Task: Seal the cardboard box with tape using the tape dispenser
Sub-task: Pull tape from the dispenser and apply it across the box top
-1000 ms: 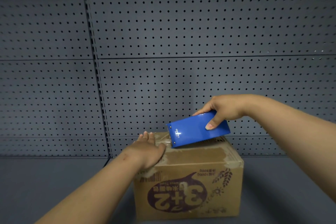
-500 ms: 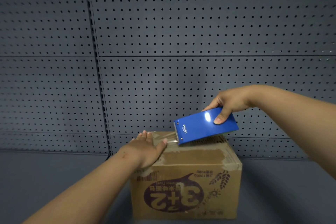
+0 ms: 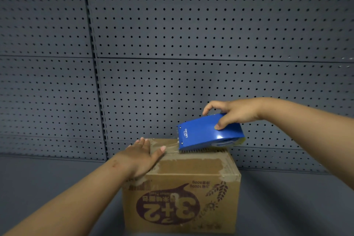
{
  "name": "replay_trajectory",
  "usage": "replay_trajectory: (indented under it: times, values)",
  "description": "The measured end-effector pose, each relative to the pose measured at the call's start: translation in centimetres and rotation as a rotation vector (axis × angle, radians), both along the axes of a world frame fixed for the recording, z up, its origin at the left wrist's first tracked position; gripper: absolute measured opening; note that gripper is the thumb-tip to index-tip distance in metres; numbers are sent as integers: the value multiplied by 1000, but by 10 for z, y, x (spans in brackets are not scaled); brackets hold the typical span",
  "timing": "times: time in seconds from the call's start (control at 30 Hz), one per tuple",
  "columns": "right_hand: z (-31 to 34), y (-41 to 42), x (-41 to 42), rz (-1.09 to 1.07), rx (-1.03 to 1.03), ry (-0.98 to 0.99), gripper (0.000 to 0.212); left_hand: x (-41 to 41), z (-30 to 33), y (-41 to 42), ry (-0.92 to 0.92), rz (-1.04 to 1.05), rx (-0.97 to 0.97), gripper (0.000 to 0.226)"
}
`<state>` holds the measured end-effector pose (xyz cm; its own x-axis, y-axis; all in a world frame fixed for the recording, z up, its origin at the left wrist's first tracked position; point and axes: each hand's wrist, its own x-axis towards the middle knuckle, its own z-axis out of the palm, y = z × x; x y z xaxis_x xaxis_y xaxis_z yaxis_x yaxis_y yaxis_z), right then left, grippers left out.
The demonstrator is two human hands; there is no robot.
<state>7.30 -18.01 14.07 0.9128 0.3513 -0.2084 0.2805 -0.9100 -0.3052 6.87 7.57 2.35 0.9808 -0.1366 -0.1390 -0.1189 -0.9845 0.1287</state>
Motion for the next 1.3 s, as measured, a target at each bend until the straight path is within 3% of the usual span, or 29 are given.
replay_trajectory:
  times: [0.13, 0.27, 0.33, 0.6, 1.3]
  values:
    - [1, 2, -11, 85, -106, -99, 38, 3, -1, 0, 0, 6, 4, 77]
    - [-3, 6, -18, 182, -274, -196, 79, 6, -3, 1, 2, 11, 18, 75]
    - [-6, 8, -19, 201, -364, -273, 88, 6, -3, 1, -1, 10, 20, 73]
    - [12, -21, -17, 78, -235, -180, 64, 1, -1, 0, -10, 13, 25, 70]
    - [0, -140, -30, -65, -133, -33, 67, 4, -4, 1, -16, 30, 3, 70]
